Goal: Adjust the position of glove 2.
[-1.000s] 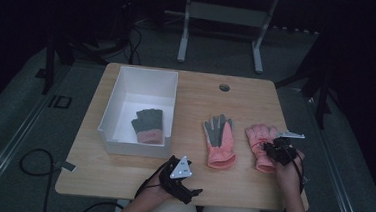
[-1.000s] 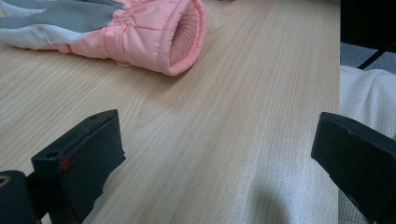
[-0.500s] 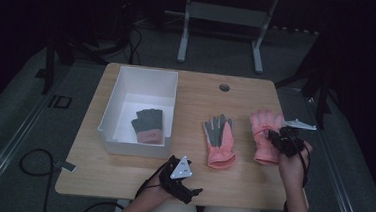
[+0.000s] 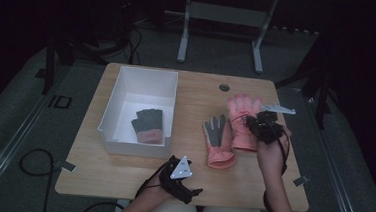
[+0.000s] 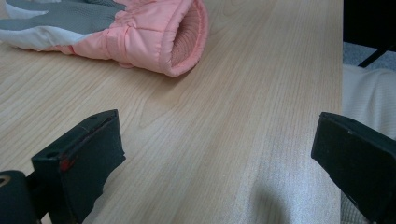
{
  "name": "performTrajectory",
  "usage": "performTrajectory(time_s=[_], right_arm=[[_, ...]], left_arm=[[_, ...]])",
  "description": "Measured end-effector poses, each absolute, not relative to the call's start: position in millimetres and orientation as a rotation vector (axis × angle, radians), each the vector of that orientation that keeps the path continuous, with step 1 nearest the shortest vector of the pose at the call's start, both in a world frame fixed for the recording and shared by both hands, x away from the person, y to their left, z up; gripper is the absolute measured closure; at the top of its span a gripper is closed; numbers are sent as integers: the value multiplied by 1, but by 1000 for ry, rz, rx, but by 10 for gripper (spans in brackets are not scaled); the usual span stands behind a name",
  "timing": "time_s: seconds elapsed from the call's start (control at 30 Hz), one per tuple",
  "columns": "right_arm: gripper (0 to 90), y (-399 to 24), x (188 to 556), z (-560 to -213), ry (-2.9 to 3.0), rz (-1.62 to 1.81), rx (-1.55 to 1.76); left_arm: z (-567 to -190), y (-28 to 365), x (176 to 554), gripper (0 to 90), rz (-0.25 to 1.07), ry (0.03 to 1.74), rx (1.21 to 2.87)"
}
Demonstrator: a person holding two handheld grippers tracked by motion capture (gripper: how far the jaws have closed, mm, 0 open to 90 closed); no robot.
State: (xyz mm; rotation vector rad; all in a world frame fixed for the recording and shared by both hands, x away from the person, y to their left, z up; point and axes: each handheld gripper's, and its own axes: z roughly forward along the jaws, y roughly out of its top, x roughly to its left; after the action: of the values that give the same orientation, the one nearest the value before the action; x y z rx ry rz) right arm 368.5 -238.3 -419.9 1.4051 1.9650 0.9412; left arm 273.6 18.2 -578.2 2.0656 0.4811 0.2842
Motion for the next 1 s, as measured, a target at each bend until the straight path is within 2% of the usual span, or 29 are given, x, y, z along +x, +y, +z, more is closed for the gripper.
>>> performTrajectory(time_s=[0.37,0.77,1.0], right_arm=[[875,-193,366,-444,2007,895,1439],[863,-188,374,-490,2016,806,1522],[788,-189,375,-498,2022,828,1514]], left_arm=[[-577,17,272,19,297,469,2065],[-577,17,272,19,304,476,2074],[-577,16,272,19,306,479,2075]])
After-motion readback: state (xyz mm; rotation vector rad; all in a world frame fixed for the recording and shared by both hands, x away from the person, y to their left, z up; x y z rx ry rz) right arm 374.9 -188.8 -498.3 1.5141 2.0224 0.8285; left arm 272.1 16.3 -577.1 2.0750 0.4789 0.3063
